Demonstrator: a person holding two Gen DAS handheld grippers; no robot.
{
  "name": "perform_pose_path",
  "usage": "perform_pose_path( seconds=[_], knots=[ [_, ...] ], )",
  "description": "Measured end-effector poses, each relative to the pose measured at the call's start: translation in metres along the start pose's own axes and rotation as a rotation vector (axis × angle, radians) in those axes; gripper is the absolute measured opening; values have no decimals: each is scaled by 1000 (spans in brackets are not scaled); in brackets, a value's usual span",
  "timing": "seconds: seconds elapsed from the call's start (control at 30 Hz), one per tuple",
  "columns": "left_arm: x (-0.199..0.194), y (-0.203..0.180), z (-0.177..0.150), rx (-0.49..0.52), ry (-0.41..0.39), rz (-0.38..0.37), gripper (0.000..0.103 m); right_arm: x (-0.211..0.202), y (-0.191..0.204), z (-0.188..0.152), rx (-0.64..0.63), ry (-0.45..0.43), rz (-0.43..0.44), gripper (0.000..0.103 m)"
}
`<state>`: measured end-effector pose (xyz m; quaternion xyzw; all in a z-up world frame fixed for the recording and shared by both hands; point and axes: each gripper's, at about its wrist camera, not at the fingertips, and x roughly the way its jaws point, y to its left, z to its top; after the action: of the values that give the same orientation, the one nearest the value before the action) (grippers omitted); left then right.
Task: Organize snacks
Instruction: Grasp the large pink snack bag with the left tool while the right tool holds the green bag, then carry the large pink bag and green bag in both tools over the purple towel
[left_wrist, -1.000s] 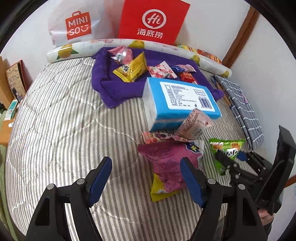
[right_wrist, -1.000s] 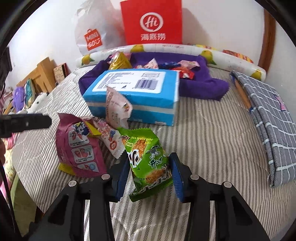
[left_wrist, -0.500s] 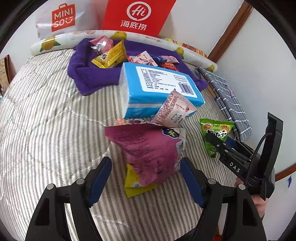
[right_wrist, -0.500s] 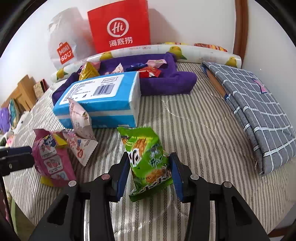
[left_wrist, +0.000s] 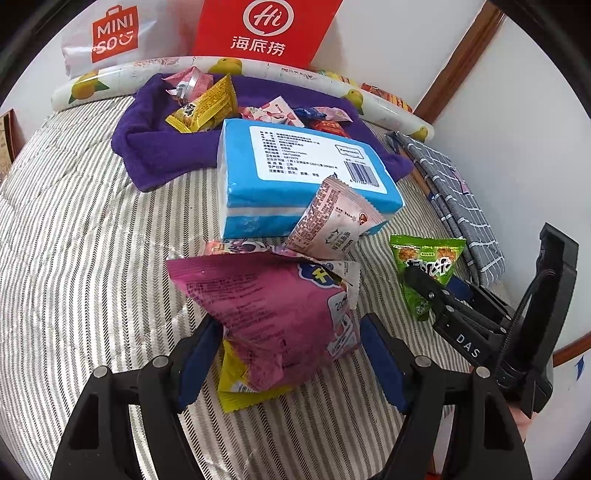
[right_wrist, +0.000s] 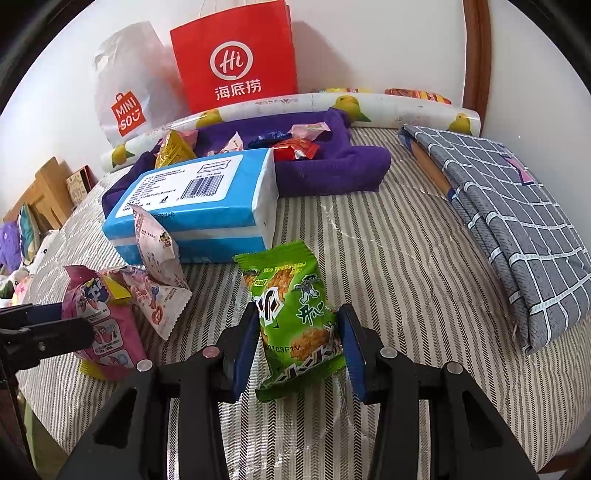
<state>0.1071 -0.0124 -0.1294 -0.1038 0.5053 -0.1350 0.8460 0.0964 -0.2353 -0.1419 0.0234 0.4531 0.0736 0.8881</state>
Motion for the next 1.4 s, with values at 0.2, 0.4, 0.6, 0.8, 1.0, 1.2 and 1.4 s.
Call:
perform_pose_path(
  seconds=[0.2,0.4,0.6,0.8,1.0,1.2,1.4],
  knots=[
    [6,-7,2,18,-5,26,73,1,-4,1,14,2,16,43],
    [7,-5,4,20,-1,21,69,1,-3,4,15,8,14,43],
    [1,1,4,20,-6,4,64,-3,1,5,7,6,15,43],
    [-13,9,2,6,-22,-10,63,-11,10,6,-3,8,22,43],
    [-32,10,5,24,-48,-14,63,-23,20,8,-7,8,46,43],
    [-49,12,18,33,-81,-18,63,-40,32,23,-33,-9,57,43],
    [-58,12,39,48,-108,-15,63,-55,41,49,-55,-44,49,43]
  ],
)
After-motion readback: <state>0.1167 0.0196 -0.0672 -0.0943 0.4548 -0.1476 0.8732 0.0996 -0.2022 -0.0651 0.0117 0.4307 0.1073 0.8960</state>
